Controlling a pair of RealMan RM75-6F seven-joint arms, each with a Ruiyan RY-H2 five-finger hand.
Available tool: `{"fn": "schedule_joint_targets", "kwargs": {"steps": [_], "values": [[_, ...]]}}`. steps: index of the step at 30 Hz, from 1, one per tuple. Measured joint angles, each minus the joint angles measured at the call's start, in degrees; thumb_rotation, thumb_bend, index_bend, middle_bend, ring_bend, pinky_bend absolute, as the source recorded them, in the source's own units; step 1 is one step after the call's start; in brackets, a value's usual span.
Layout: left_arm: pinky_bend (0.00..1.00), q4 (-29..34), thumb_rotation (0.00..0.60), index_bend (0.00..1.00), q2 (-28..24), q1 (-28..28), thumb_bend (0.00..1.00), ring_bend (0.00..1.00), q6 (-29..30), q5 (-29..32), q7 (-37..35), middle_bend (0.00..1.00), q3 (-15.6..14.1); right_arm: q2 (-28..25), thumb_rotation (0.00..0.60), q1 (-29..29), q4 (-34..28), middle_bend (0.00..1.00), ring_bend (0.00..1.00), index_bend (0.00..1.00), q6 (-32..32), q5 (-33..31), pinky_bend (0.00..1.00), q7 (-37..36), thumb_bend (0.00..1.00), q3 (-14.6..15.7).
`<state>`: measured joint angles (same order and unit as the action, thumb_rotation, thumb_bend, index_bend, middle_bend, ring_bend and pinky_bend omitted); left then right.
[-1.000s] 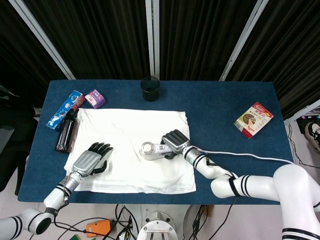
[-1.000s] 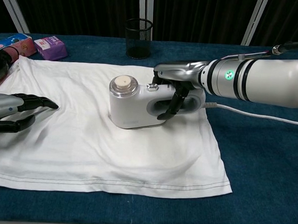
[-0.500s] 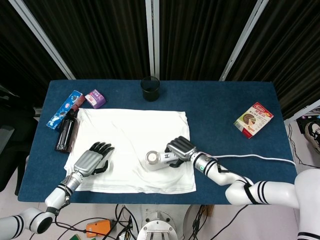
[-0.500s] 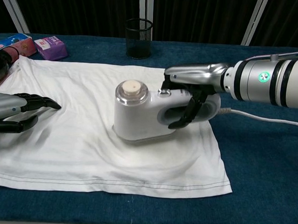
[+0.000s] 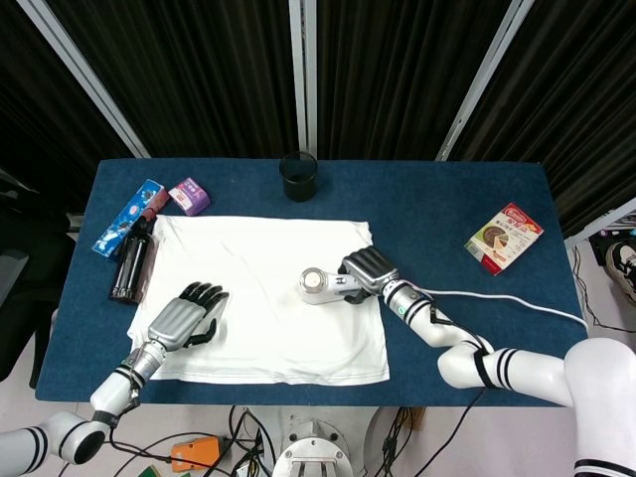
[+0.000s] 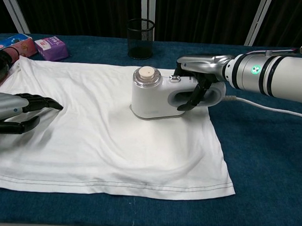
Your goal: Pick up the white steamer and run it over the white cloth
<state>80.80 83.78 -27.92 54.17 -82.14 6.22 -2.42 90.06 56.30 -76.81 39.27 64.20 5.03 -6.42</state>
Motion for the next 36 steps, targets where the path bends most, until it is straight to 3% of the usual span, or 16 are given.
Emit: {"fn": "schedule_joint_targets", "kwargs": {"steps": [7,21,28,36], "values": [[0.0,-0.4,0.046,0.07,0.3,0.0,0.53,0.0,0.3,-0.2,-0.5,0.05,-0.2,-2.2,0.6,-2.0,-4.7,0.86,0.93,0.99,0.7,3.5,0.65,-0.5,0.55,2.1],[0.0,-0.3,0.047,0.07,0.2,0.2,0.53,0.0,1.9,-0.9,-0.6,0.05,-0.3,-12.2,0.6,-8.3,-16.8,0.86,0.93,0.99,4.9,15.0,0.65,-5.9,0.55,8.5],[0.0,1.3,0.048,0.07,-1.8,1.5,0.53,0.0,7.4,-2.3,-2.2,0.05,0.6,-16.3,0.6,-13.2,-14.8,0.86,0.88,0.96,11.4,14.8,0.6,-12.3,0.55,7.8],[0.0,3.5,0.047,0.07,-5.7,4.3,0.53,0.0,13.4,-2.1,-4.5,0.05,2.4,-16.8,0.6,-15.9,-7.4,0.82,0.77,0.82,9.4,12.5,0.5,-17.7,0.52,7.5]]}}
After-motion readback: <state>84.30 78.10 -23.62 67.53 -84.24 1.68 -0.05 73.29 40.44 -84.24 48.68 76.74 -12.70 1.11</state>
